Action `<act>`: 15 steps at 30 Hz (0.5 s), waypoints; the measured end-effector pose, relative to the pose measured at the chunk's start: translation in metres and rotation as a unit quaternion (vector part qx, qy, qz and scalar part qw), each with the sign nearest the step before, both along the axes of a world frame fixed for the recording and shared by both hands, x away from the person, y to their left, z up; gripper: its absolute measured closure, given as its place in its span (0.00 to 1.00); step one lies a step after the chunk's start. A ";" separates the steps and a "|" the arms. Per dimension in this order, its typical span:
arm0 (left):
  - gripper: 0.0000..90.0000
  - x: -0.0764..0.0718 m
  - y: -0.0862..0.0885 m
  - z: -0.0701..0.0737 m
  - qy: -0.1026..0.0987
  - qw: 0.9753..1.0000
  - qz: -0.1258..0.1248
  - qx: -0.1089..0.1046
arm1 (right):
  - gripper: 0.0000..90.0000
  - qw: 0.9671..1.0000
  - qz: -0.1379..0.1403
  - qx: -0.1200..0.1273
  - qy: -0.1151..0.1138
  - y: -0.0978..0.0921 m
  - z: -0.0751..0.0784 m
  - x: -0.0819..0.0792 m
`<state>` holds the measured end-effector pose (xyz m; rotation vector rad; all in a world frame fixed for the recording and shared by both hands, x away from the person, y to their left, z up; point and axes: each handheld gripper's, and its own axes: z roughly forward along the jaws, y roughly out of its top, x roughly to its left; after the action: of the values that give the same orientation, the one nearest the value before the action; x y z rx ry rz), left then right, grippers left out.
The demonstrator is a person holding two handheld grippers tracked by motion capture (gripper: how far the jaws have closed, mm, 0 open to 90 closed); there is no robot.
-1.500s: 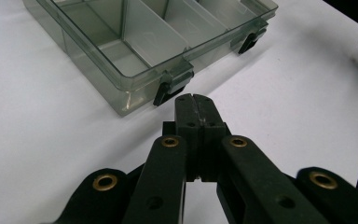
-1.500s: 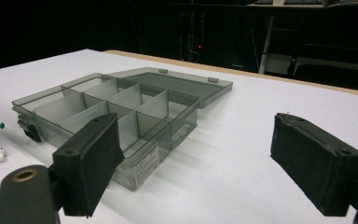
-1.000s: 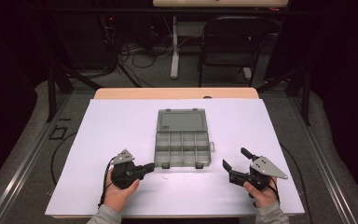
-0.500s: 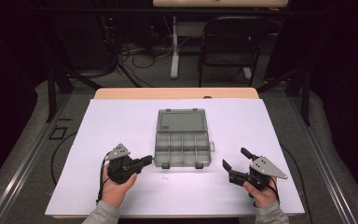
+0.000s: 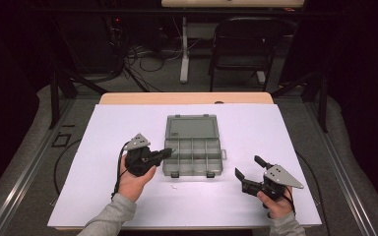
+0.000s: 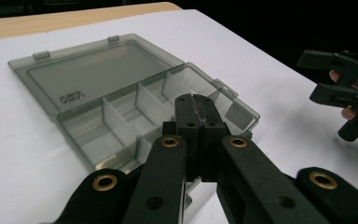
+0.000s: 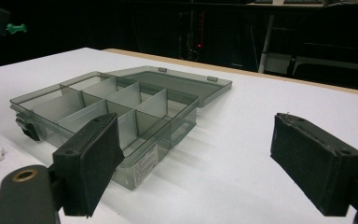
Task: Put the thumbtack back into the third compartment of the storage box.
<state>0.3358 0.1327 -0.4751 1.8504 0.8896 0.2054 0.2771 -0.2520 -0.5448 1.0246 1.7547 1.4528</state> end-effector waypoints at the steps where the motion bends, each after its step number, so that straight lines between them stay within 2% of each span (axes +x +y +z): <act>1: 1.00 0.003 -0.003 0.001 -0.002 1.000 -0.002 0.005 | 0.17 1.000 0.000 0.000 0.000 0.000 0.000 0.000; 7: 1.00 0.013 -0.019 0.004 0.002 1.000 -0.014 0.009 | 0.17 1.000 0.002 0.001 0.000 0.000 0.000 0.000; 11: 1.00 0.020 -0.029 0.006 0.009 1.000 -0.020 0.002 | 0.17 1.000 0.002 0.001 0.001 0.000 0.000 0.000; 15: 1.00 0.028 -0.040 0.008 0.012 1.000 -0.025 0.009 | 0.17 1.000 0.004 0.001 0.001 0.000 0.000 0.000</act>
<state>0.3636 0.0931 -0.4667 1.8928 0.8587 0.1608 0.2769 -0.2515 -0.5448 1.0219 1.7600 1.4595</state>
